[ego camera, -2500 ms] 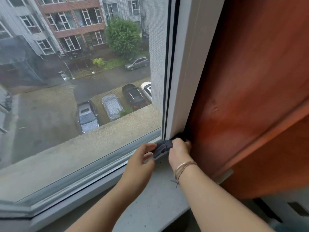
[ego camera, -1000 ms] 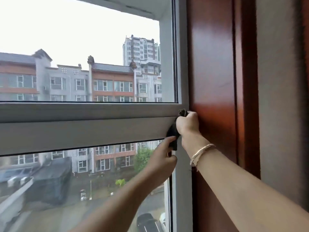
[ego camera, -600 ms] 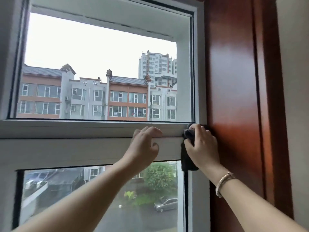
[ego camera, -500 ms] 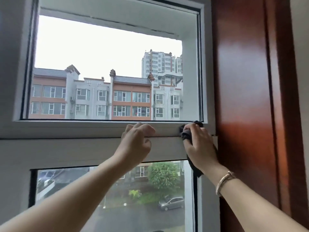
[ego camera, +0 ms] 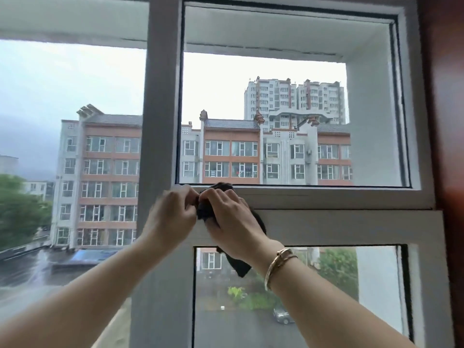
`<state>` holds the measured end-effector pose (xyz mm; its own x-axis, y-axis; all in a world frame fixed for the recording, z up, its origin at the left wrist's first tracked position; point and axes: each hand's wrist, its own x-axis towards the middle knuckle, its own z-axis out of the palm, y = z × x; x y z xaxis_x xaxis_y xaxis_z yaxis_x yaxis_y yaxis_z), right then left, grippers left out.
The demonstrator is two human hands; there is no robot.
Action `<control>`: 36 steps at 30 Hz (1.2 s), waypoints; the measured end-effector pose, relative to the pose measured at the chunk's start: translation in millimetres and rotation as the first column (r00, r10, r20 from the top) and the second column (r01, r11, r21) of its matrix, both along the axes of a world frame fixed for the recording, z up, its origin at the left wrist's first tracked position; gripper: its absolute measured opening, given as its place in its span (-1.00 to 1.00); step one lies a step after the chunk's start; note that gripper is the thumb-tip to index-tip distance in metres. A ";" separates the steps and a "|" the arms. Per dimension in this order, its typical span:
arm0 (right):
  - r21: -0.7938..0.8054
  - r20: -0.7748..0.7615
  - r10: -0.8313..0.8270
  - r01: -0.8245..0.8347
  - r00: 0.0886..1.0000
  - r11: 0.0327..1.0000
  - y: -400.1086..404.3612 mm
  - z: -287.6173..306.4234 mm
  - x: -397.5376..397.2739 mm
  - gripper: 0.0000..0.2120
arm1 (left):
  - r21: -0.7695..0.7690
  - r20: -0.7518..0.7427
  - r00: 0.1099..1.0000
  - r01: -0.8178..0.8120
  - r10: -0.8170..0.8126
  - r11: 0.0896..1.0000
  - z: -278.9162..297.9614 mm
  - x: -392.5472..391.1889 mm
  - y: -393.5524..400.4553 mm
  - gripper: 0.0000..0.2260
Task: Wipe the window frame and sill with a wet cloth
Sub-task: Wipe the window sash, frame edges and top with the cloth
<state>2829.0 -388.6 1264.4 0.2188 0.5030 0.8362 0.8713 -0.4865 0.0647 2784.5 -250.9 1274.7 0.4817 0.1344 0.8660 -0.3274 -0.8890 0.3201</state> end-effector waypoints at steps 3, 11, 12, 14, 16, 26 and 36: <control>-0.034 -0.005 0.021 -0.021 1.000 0.999 44.9 3.5 -12.8 -0.68 | -0.033 0.006 0.999 -0.043 0.043 0.999 0.1 -11.4 41.5 -0.91; 0.007 0.212 -0.161 0.164 0.964 0.987 21.1 -0.5 8.7 -0.61 | 0.069 -0.009 0.994 0.112 -0.112 0.991 -3.3 -7.4 57.8 -0.95; 0.061 0.213 -0.213 0.205 0.954 0.977 1.2 -1.4 15.8 -0.62 | 0.096 -0.008 0.993 0.121 -0.121 0.988 -3.2 -5.0 57.8 -0.92; 0.046 0.236 -0.294 0.292 0.926 0.955 -34.9 -4.5 26.5 -0.65 | 0.096 0.036 0.992 0.115 -0.119 0.989 0.0 -2.3 59.6 -0.91; -0.064 0.287 -0.303 0.334 0.909 0.940 -49.5 -4.5 30.4 -0.64 | 0.065 0.099 0.988 0.110 -0.116 0.992 4.7 1.4 64.2 -0.89; -0.453 0.488 0.022 0.232 0.873 0.861 27.3 37.6 29.7 -0.53 | -0.026 0.286 0.954 0.099 -0.087 0.995 -3.4 18.1 75.6 -0.81; -0.340 0.424 -0.195 0.355 0.884 0.871 -136.2 17.3 63.6 -0.51 | 0.091 0.242 0.970 -0.062 0.038 0.994 -6.5 12.5 35.0 -0.87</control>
